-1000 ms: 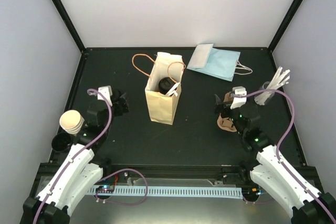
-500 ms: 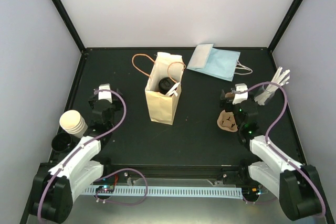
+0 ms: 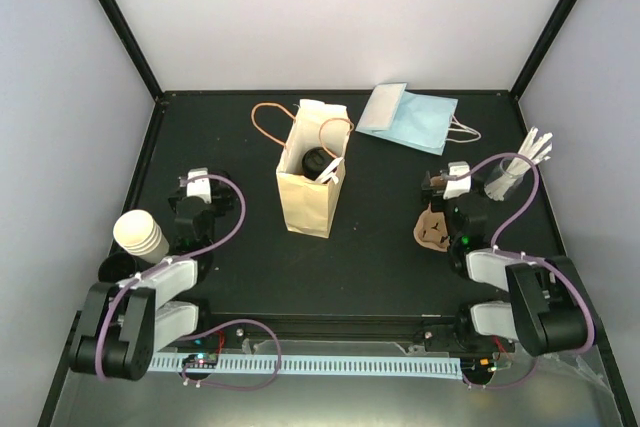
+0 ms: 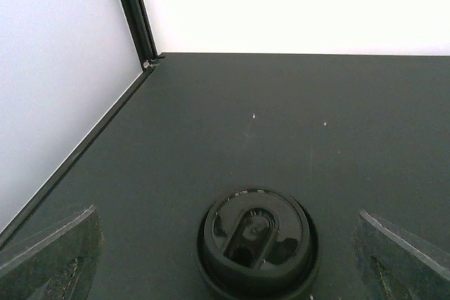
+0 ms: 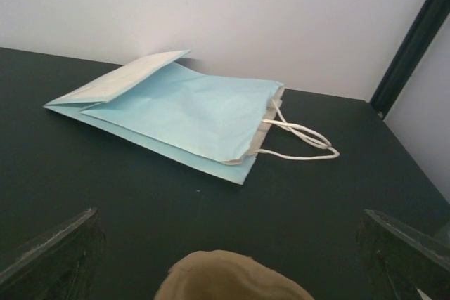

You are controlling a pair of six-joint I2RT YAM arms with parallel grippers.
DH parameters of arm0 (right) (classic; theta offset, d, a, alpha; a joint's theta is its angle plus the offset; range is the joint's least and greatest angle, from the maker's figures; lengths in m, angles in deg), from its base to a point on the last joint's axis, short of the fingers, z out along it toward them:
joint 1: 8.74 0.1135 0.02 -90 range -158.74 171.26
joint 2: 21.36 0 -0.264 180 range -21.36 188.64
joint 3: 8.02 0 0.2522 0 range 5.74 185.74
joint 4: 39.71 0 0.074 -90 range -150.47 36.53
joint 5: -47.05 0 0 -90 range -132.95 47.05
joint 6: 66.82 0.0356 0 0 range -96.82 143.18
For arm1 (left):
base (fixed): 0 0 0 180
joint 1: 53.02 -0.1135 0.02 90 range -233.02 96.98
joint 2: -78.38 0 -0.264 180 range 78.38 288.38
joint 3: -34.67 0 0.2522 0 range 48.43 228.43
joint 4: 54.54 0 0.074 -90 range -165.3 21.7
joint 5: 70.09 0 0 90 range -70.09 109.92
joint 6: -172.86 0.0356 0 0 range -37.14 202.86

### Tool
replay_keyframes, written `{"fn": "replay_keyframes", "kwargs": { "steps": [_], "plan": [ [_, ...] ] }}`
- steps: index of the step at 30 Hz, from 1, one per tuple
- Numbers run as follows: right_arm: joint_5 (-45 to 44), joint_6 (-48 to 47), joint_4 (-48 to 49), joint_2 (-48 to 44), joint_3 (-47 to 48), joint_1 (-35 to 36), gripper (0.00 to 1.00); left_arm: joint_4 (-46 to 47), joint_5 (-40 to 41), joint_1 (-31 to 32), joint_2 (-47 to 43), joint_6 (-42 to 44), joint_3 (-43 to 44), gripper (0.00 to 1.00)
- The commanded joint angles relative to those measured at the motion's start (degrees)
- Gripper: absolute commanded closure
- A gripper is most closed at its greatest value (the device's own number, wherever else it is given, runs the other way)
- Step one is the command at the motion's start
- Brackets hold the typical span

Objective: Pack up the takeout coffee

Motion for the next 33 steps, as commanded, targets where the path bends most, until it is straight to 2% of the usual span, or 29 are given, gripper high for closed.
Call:
{"fn": "replay_keyframes", "kwargs": {
  "steps": [1,3,6,8,10,14,19,21,33],
  "plan": [
    [1.29,0.66,8.66,3.53,1.84,-3.68,0.0,6.35,-8.76,-4.04,4.86,-0.91,5.67,0.01],
    [5.98,2.37,6.74,3.82,2.96,-6.52,0.0,4.99,-11.77,-5.57,6.39,-1.31,7.15,0.01],
    [8.5,2.53,11.55,6.94,1.67,-7.79,0.0,6.65,-12.68,-6.17,7.42,-0.56,7.19,0.01],
    [8.29,2.91,14.58,8.34,1.05,-7.98,0.0,9.25,-13.67,-6.22,8.86,0.1,6.72,0.01],
    [9.01,3.22,11.11,7.8,2.27,-8.55,0.0,12.58,-15.36,-6.22,11.82,0.91,6.4,0.01],
    [9.33,3.43,11.08,7.84,2.27,-8.84,0.0,20.57,-21.02,-6.06,18.79,4.83,5.86,0.01],
    [9.2,3.39,11.26,7.81,2.19,-8.83,0.0,13.77,-20.75,-6.07,16.99,3.34,7.83,0.01],
    [9.22,3.39,11.32,7.93,2.23,-8.83,0.0,16.07,-21.28,-6.04,17.63,4.28,7.19,0.01],
    [9.27,3.51,11.24,7.97,2.32,-8.83,0.0,13.76,-22.51,-5.91,17.47,4.82,8.2,0.01]
  ]
}}
